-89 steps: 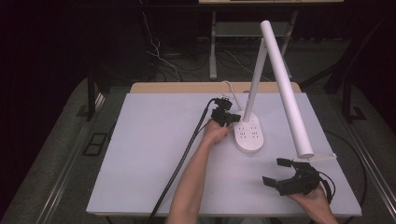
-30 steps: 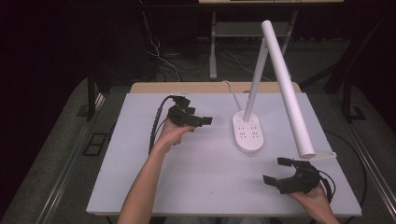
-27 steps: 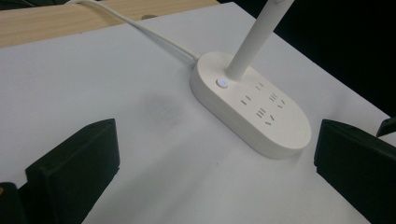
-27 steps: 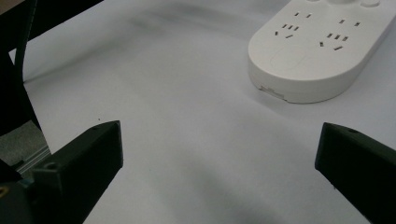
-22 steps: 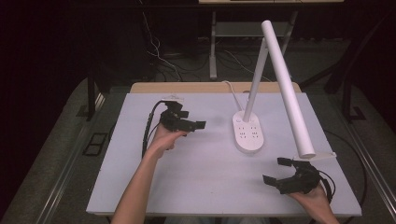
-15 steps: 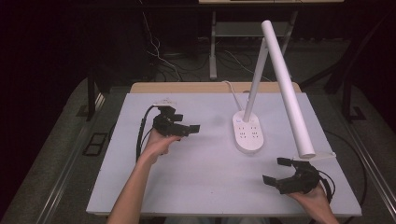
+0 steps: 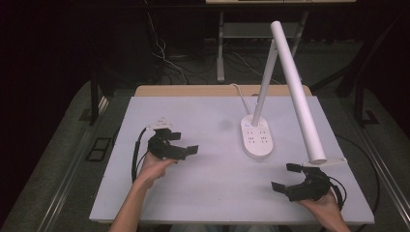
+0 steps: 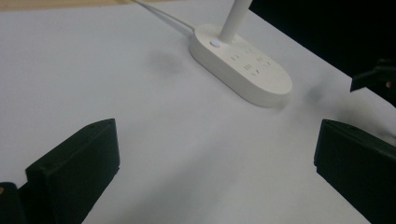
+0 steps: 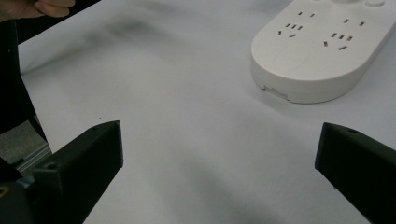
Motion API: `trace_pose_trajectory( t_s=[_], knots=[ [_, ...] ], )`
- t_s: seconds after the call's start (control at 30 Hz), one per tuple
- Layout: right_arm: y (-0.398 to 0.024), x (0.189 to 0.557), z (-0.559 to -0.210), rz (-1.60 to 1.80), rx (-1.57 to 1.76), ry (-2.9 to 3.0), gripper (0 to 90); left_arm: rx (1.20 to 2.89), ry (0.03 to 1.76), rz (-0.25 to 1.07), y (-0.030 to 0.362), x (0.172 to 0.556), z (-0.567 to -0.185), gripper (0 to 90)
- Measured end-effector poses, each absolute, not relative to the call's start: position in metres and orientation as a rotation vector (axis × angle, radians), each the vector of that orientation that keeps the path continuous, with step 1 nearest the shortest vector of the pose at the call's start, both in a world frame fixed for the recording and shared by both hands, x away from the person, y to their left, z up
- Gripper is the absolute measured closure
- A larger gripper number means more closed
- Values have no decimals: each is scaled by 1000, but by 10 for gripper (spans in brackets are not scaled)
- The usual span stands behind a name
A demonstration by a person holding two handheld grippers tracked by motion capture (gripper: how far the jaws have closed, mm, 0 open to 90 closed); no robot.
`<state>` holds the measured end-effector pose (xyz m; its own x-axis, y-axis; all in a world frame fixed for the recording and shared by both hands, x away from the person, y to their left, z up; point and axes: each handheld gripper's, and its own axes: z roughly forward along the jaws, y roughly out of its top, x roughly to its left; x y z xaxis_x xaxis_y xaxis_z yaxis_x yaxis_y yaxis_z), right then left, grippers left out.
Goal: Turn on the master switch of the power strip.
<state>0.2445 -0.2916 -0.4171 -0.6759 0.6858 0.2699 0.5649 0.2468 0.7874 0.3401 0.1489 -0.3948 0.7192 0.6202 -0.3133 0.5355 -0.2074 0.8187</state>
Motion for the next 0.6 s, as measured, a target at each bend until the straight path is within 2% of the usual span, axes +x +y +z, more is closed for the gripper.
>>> trace_pose_trajectory(
  t_s=[0.6],
  knots=[
    [-291,243,-417,1412,1210,2378,5,1844,932,134,180,274,-421,0]
  ],
)
